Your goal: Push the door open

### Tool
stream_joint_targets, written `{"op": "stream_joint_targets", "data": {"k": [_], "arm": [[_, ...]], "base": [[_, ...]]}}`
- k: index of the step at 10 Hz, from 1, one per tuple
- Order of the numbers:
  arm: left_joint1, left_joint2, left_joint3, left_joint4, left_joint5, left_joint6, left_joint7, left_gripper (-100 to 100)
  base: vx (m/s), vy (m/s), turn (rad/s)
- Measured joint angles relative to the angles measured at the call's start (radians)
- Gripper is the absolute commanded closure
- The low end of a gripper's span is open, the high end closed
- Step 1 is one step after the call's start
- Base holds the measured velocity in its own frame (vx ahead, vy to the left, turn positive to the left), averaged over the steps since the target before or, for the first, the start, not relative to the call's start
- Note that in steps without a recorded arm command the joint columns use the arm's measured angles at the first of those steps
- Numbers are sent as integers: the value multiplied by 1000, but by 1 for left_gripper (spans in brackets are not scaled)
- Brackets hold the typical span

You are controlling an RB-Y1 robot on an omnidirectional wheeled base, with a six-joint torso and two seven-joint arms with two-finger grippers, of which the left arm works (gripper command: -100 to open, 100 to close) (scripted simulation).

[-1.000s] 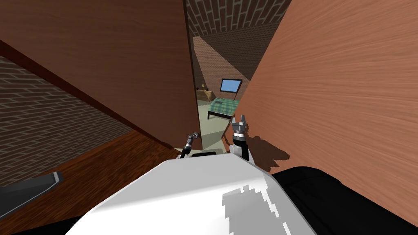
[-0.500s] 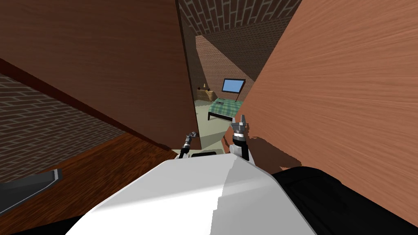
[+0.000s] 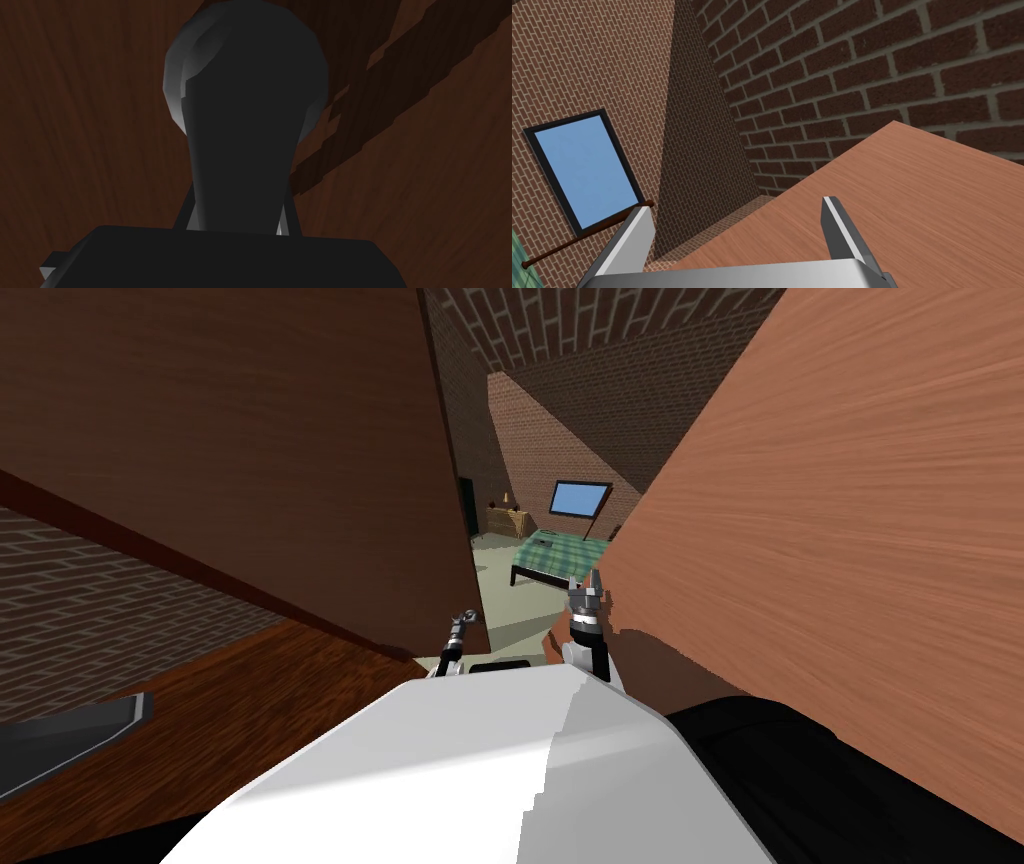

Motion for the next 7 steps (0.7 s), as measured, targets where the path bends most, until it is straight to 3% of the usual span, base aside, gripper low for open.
{"op": "stream_joint_targets", "data": {"k": [2, 5, 7], "arm": [[-6, -3, 14, 7, 6, -4, -3, 100], [-11, 5, 26, 34, 13, -8, -8, 100], [1, 7, 37, 5, 18, 2, -16, 100]], "base": [[105, -18, 37], [202, -11, 36], [195, -25, 53]]}}
